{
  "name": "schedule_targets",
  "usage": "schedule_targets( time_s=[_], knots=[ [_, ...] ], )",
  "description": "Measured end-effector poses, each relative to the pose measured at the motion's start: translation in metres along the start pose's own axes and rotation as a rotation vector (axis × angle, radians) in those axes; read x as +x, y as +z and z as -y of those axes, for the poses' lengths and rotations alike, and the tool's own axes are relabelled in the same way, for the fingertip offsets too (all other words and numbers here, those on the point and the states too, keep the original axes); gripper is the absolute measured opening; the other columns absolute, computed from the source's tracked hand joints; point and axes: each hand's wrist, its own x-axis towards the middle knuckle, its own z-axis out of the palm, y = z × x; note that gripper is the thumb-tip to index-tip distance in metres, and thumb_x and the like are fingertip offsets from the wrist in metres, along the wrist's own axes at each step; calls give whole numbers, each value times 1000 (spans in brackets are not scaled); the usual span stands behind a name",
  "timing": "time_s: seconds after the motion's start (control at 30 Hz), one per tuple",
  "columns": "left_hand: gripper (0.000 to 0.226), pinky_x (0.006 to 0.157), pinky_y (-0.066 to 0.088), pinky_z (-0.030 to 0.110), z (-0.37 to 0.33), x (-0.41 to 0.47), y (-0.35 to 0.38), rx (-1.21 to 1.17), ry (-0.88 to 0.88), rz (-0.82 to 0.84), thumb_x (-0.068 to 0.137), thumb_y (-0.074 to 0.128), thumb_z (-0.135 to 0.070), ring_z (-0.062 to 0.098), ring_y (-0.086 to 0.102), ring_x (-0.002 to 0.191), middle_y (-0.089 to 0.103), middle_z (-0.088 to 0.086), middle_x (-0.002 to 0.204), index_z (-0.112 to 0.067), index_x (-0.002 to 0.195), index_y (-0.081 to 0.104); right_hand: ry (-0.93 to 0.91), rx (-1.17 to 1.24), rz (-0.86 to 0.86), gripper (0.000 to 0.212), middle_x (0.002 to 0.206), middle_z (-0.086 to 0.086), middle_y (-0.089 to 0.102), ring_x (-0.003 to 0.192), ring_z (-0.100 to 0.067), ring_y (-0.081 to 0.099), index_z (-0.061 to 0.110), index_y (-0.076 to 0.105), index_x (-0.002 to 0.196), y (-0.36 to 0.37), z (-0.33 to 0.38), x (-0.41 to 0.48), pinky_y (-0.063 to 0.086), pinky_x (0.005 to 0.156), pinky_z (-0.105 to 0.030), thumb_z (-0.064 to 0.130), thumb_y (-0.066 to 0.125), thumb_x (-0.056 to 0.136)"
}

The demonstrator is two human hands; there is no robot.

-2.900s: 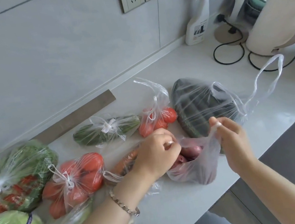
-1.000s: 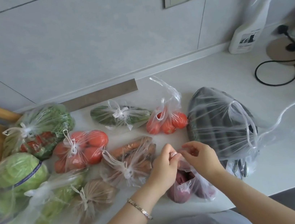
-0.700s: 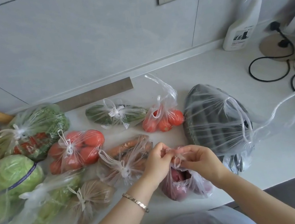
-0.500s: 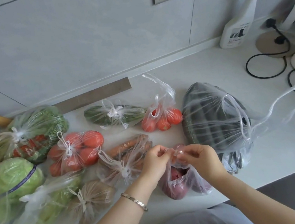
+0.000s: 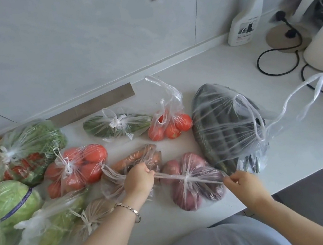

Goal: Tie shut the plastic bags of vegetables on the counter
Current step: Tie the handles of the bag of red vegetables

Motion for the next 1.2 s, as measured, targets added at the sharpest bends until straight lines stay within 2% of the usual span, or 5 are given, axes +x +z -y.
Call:
schedule_targets(
  time_s=[0.23, 0.37, 0.73, 0.9, 1.2],
  knots=[
    [20, 80, 45, 33, -14, 1, -9, -436, 46, 34, 92, 50, -20, 25, 57, 86, 66, 12, 92, -14, 74, 56, -56, 348, 55, 38, 60, -22, 42, 56, -17, 37, -9, 52, 62, -23, 29, 4, 30, 55, -29, 19, 57, 85],
    [31, 84, 49, 35, -39, -19, -22, -1180, 44, 536, 95, 39, -6, 23, 62, 86, 66, 12, 86, -10, 69, 55, -177, 718, 235, 19, 79, -3, 70, 71, -10, 59, 7, 74, 79, -27, 63, 4, 48, 73, -24, 15, 58, 86],
    [29, 54, 46, 23, -62, -24, -9, -1036, 115, 563, 90, 52, -6, 14, 43, 51, 51, -1, 47, -11, 62, 59, -214, 740, 95, 10, 77, 3, 65, 57, 2, 56, 14, 65, 94, 0, 74, 27, 44, 55, -7, 13, 63, 84],
    [29, 56, 35, 19, -63, -21, -5, -1080, 86, 506, 90, 51, -2, 7, 46, 48, 58, -1, 58, -8, 63, 59, -354, 140, 268, 27, 56, -4, 43, 48, -10, 35, -3, 61, 73, 26, 57, 21, 27, 50, -20, 17, 55, 89],
    [26, 40, 30, 14, -47, -12, 3, -1083, 102, 291, 94, 44, -5, 2, 33, 37, 53, 0, 60, -9, 69, 45, -206, 585, 250, 35, 53, 2, 48, 46, 0, 42, 14, 57, 57, 32, 58, 15, 36, 51, -8, 1, 52, 88]
  ],
)
